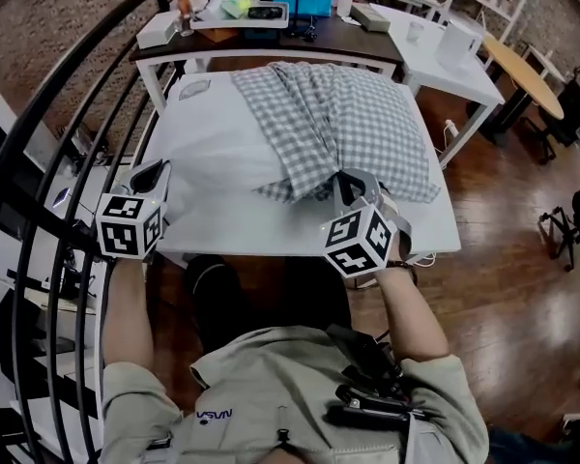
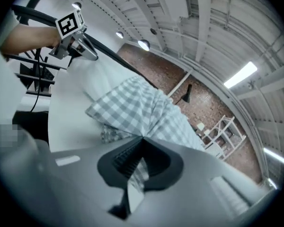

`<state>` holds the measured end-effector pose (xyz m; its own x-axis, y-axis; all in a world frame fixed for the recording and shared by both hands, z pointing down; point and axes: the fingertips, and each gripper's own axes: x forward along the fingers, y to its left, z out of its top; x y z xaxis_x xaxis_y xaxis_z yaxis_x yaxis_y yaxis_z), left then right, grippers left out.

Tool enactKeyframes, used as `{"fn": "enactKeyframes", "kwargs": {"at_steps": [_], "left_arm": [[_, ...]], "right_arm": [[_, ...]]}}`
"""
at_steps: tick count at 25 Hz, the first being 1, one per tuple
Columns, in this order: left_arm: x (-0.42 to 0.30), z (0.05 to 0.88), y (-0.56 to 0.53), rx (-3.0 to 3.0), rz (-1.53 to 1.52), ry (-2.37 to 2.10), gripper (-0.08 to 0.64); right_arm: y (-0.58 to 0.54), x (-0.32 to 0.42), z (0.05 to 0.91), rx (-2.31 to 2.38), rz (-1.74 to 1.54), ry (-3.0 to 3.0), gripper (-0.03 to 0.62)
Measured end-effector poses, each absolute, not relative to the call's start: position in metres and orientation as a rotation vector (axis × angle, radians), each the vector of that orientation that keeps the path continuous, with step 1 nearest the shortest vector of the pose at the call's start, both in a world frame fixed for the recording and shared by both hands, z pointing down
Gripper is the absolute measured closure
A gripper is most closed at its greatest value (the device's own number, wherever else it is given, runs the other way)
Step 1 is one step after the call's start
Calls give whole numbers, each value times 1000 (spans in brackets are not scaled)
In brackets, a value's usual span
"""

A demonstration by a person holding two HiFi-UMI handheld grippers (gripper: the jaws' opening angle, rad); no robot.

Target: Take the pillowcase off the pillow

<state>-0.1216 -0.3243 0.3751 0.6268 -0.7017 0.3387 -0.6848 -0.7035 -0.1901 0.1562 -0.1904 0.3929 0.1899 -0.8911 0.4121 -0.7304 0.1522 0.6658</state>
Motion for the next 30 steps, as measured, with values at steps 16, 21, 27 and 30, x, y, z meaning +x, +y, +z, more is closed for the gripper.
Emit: {"fn": "enactKeyframes", "kwargs": {"at_steps": [16,21,27,30], "left_arm": [[-72,292,-308,-2640,-404,1095,349],[-14,297,-383,-2727,-574,1051,268],[31,332,-427,-2889,-719,969,245],[38,349,-417,-2941,-790,869,294]], "right_arm": [[-186,219,310,1827,-43,-2001,531],[-276,264,277,1825,-36,-1907,465],[-374,279,280,1771,59,-1830,448],[-404,285,300,1705,131,-1770,427]]}}
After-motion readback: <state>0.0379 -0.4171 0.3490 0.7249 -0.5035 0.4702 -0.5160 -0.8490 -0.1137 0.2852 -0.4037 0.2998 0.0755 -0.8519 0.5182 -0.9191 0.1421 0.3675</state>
